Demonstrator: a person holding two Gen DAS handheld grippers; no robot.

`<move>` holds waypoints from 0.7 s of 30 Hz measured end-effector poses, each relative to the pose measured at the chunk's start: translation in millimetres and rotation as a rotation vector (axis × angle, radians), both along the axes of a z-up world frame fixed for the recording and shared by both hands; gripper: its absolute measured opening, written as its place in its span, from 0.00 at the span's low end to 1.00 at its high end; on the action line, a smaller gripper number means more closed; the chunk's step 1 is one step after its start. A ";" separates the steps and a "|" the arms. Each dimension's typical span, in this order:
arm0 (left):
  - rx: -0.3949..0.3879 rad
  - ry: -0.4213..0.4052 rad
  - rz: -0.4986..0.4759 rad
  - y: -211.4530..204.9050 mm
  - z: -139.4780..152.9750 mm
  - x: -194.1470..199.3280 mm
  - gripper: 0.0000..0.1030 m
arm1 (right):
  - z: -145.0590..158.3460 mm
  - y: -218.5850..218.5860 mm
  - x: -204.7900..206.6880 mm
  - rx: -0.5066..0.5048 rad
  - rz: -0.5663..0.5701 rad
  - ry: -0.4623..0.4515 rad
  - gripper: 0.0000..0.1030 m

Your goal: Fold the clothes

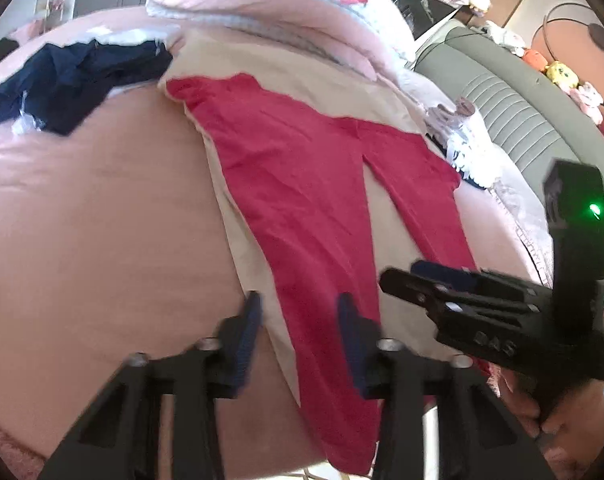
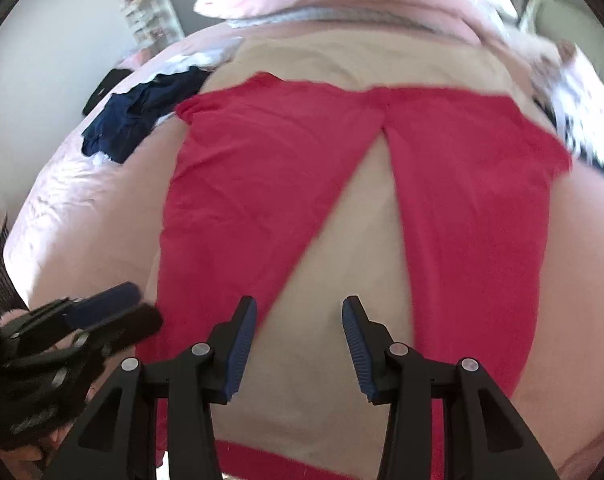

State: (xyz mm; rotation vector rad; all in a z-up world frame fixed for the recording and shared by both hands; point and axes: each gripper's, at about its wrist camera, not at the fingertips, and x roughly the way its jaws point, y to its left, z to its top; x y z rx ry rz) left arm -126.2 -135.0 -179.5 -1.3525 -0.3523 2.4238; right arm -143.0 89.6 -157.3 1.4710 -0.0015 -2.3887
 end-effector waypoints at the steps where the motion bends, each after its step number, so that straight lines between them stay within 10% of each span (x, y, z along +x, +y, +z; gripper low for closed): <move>1: -0.003 -0.017 -0.002 0.8 -4.5 -3.4 0.14 | -2.6 1.9 2.3 -0.003 -0.008 -0.016 0.43; 12: -0.058 -0.019 0.112 -11.1 -6.5 13.9 0.04 | 4.5 -21.9 -12.4 0.013 0.045 -0.008 0.43; 21: 0.142 0.060 0.170 -42.6 15.3 20.5 0.03 | 12.4 -50.9 -25.6 -0.002 0.139 0.022 0.43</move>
